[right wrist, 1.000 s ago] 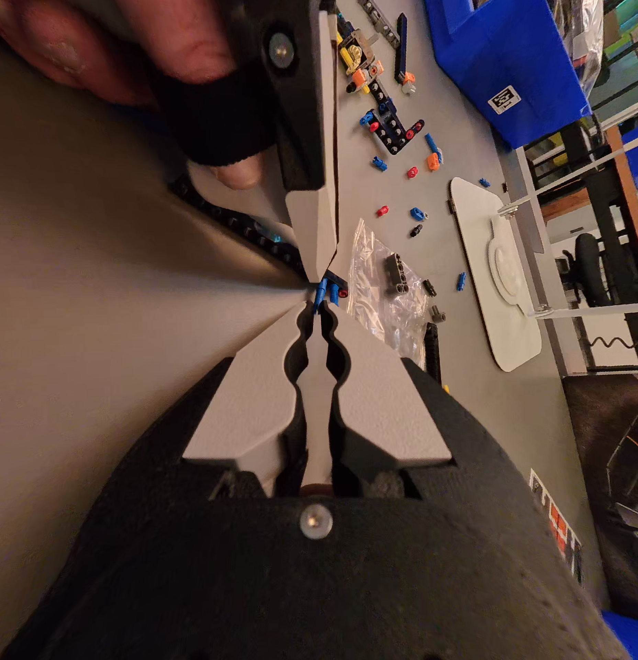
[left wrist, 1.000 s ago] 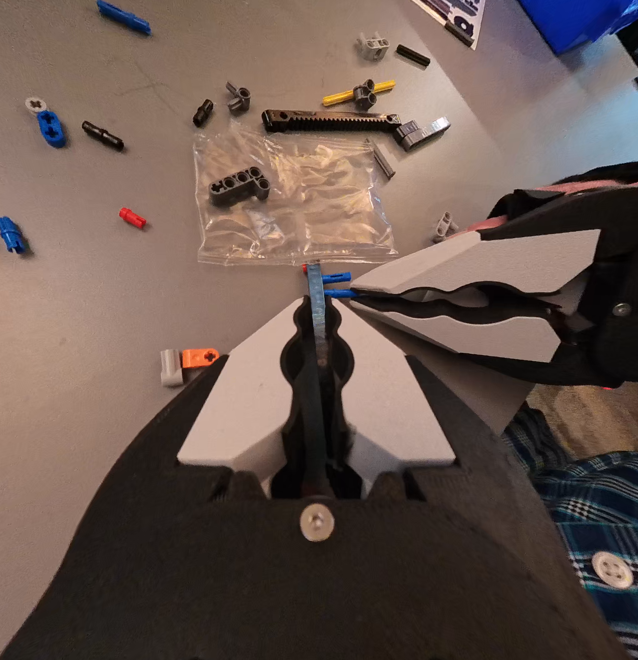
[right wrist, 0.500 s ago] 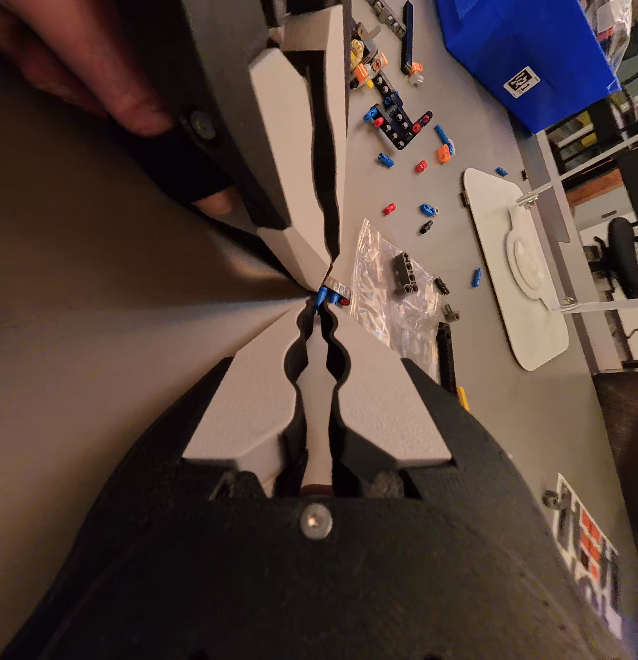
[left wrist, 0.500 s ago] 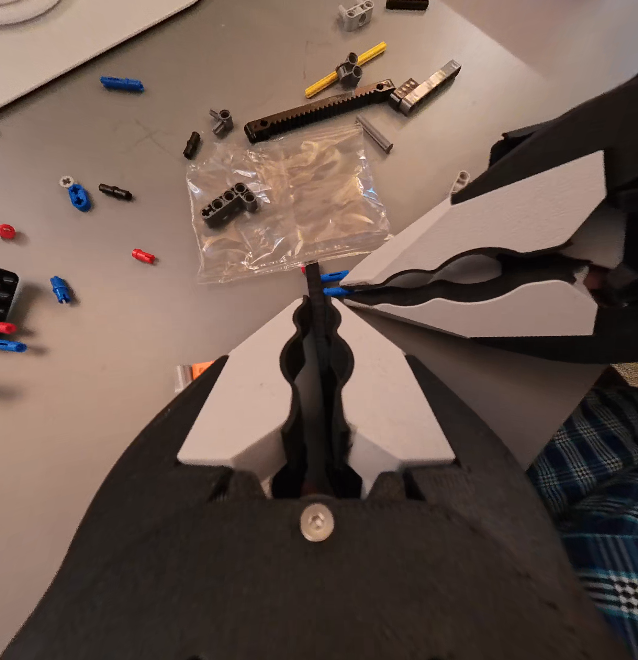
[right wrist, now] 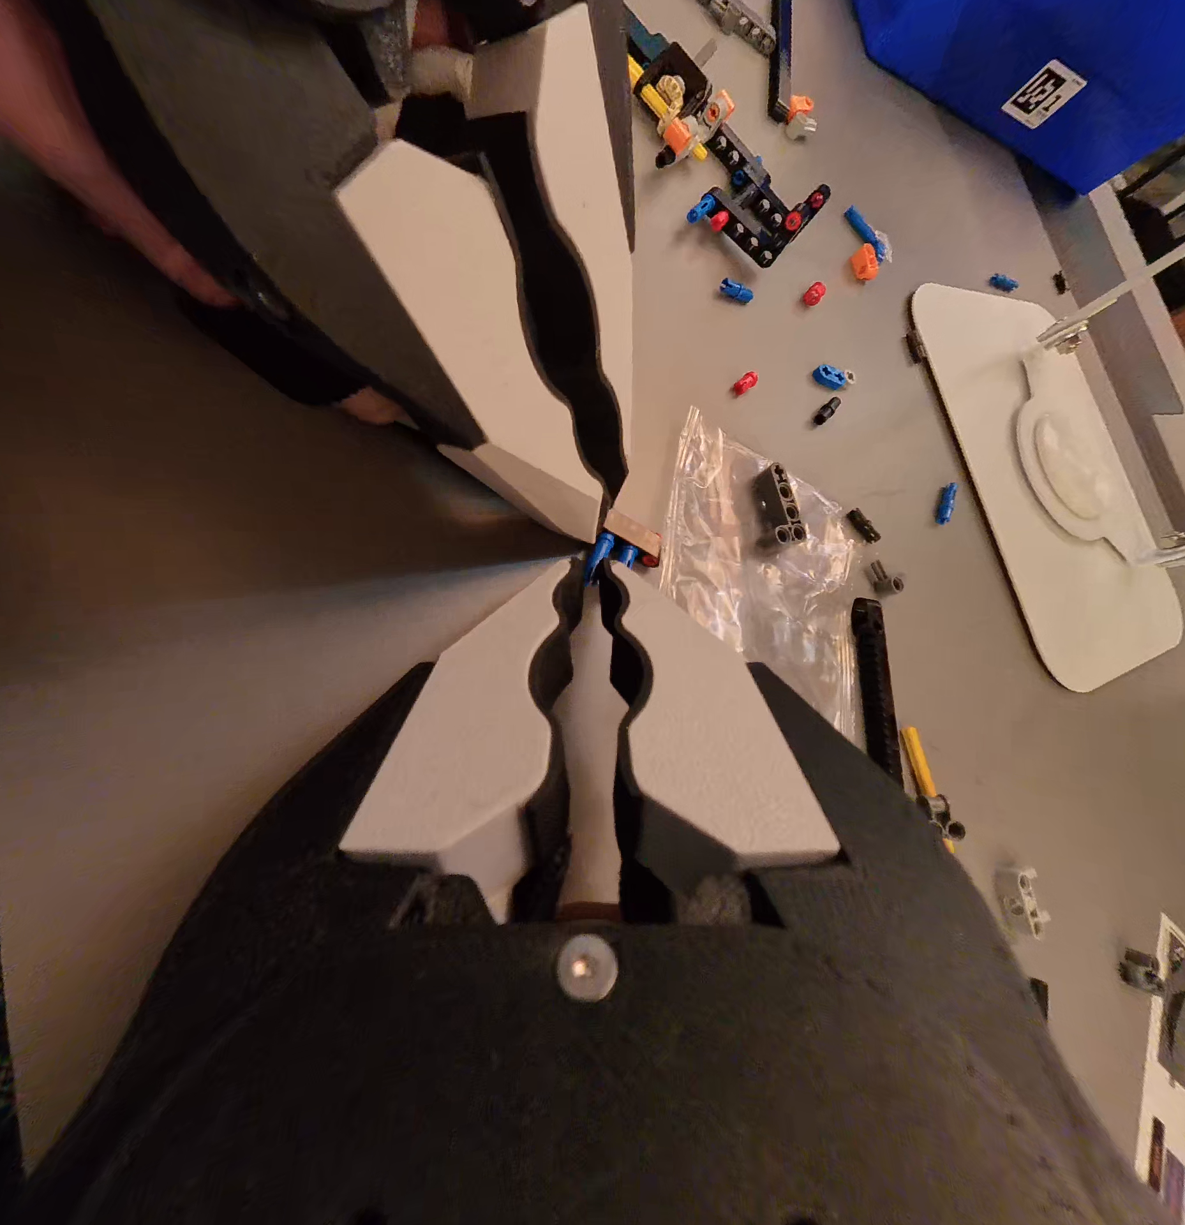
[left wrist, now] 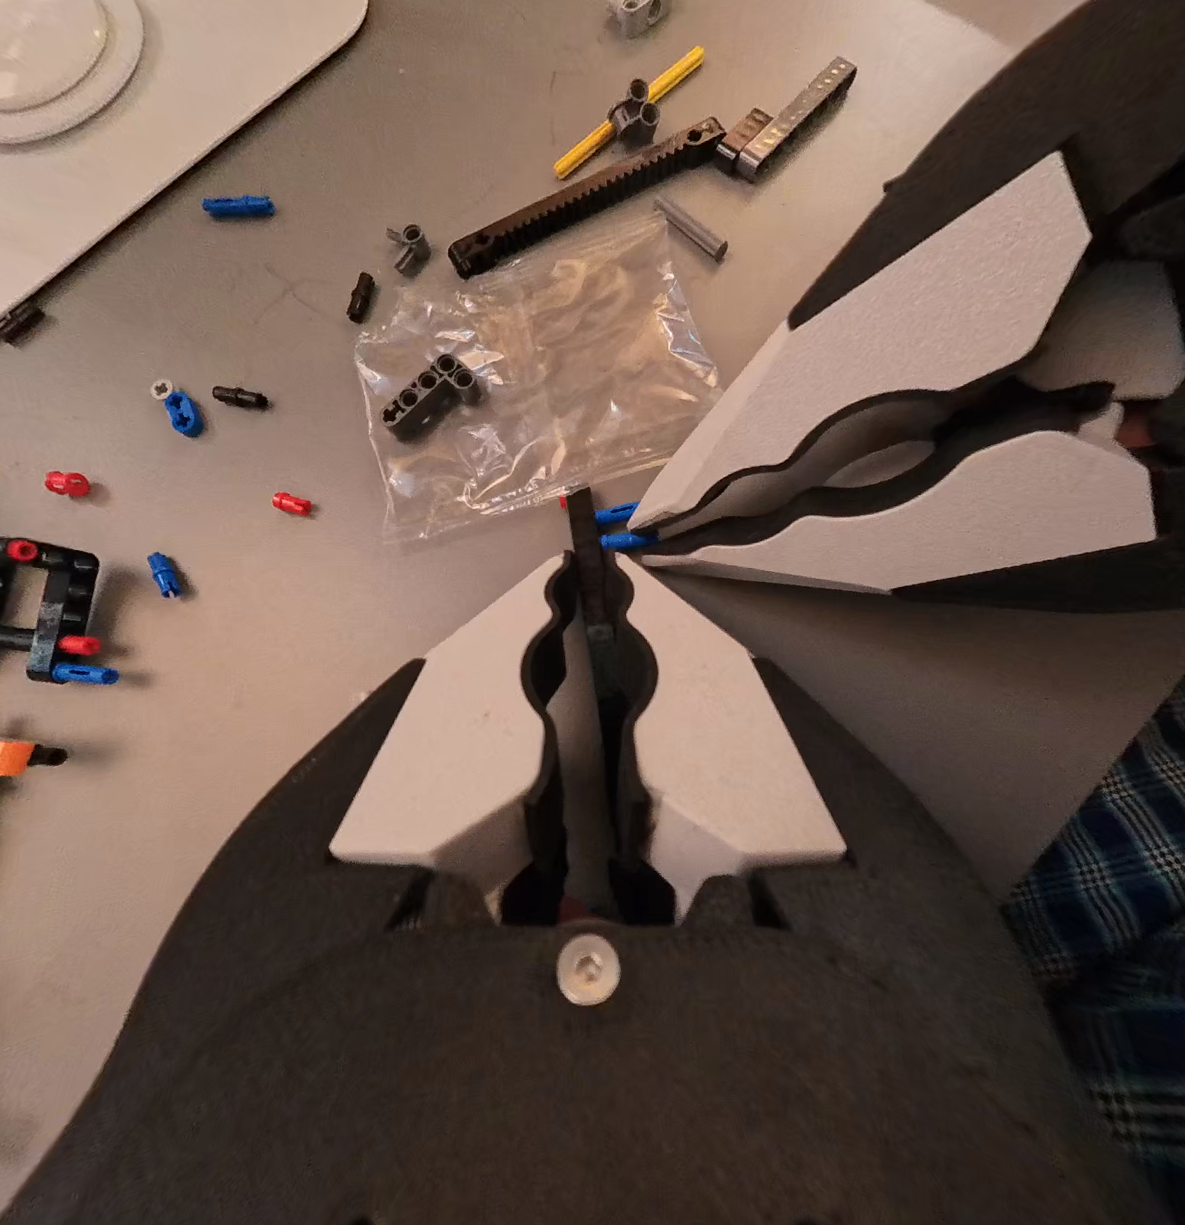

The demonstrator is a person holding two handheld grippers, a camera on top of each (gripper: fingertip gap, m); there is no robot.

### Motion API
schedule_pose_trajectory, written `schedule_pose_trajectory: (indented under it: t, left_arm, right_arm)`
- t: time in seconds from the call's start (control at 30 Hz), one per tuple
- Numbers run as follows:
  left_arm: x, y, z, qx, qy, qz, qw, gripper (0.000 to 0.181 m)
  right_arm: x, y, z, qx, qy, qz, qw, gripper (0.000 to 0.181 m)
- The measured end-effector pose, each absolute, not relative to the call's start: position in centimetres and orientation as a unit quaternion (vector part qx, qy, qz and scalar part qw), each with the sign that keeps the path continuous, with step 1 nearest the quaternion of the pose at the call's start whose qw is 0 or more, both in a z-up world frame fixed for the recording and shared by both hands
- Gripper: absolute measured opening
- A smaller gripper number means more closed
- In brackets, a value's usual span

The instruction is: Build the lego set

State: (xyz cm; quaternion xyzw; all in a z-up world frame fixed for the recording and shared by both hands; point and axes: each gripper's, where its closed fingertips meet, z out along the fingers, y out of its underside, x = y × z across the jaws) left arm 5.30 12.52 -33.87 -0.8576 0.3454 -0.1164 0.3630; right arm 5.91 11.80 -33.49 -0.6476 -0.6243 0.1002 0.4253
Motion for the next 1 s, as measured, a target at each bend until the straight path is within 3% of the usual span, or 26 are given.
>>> schedule_pose_trajectory:
  t: [0.03, 0.37, 0.63, 0.7, 0.77, 1.0]
  left_arm:
    - [5.4, 12.5, -33.8, -0.858, 0.343, -0.118, 0.364, 0.006]
    - [6.1, 11.3, -33.4, -0.829, 0.414, -0.151, 0.345, 0.007]
    - [6.1, 10.1, -33.3, -0.791, 0.495, -0.142, 0.331, 0.008]
    - [6.3, 9.8, -33.5, -0.788, 0.499, -0.145, 0.329, 0.008]
    - [6.3, 9.7, -33.8, -0.785, 0.507, -0.138, 0.328, 0.007]
    - [6.3, 9.7, -33.8, -0.787, 0.497, -0.154, 0.333, 0.007]
  right_arm:
    - [6.0, 11.7, -33.5, -0.648, -0.625, 0.108, 0.422, 0.003]
    - [7.7, 10.5, -32.0, -0.615, -0.671, 0.156, 0.385, 0.034]
    - [6.7, 9.8, -33.2, -0.551, -0.748, 0.219, 0.298, 0.045]
    - [6.4, 9.4, -33.4, -0.552, -0.749, 0.234, 0.283, 0.042]
    - [6.4, 9.0, -33.5, -0.549, -0.754, 0.244, 0.266, 0.025]
    - [6.4, 9.0, -33.6, -0.554, -0.746, 0.257, 0.267, 0.023]
